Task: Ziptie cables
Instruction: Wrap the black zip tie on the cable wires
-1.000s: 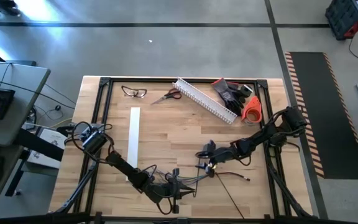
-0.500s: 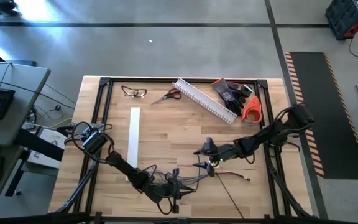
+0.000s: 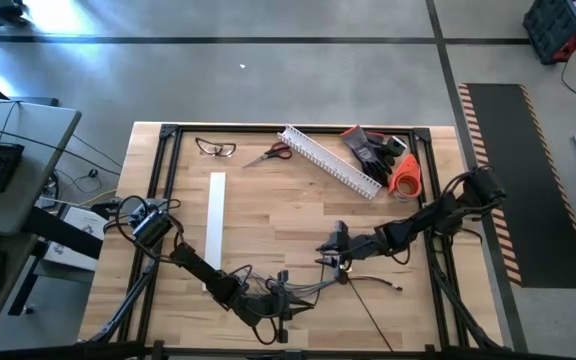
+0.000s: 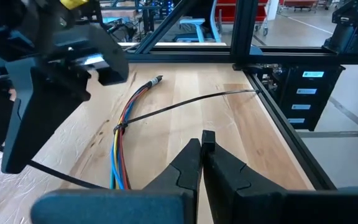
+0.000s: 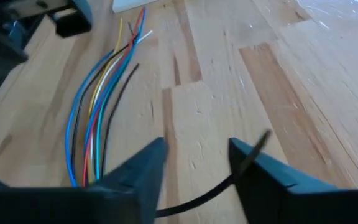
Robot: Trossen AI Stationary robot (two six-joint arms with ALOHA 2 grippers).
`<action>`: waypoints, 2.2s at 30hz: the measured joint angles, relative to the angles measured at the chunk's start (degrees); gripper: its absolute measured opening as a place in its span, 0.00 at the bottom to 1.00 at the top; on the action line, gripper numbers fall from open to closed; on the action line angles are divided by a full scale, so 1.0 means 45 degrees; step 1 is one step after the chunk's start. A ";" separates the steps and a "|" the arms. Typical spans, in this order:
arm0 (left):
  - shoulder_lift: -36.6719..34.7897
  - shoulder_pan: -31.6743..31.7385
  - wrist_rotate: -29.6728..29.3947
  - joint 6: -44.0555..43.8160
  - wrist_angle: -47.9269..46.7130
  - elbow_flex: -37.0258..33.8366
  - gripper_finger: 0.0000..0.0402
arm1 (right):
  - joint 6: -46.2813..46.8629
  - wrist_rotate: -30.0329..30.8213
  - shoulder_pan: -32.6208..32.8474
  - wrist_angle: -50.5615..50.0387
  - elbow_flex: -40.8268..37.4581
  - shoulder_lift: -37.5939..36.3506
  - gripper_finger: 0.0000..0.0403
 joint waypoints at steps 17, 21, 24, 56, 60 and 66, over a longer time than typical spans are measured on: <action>0.0000 0.0243 0.0136 -0.0209 0.0102 0.0010 0.00 | -0.2956 0.3939 0.2223 0.0309 0.0988 0.0571 0.00; 0.0000 0.0316 0.0438 0.0038 0.0070 0.0272 0.00 | -0.3887 0.4402 0.2312 0.0328 0.1760 0.1259 0.00; 0.0000 0.0316 0.0563 0.0228 0.0029 0.0384 0.00 | -0.4051 0.4630 0.2307 0.0244 0.1839 0.1472 0.00; 0.0000 0.0311 0.0578 0.0155 -0.0034 0.0393 0.00 | -0.1772 0.9729 0.4319 0.1220 0.1083 0.1418 0.32; 0.0000 0.0301 0.0578 0.0151 -0.0039 0.0393 0.00 | -0.1118 1.0639 0.4658 0.0730 0.1083 0.1413 0.27; 0.0000 0.0301 0.0578 0.0143 -0.0037 0.0393 0.00 | 0.1472 1.0763 0.4910 -0.0996 0.1083 0.1409 0.20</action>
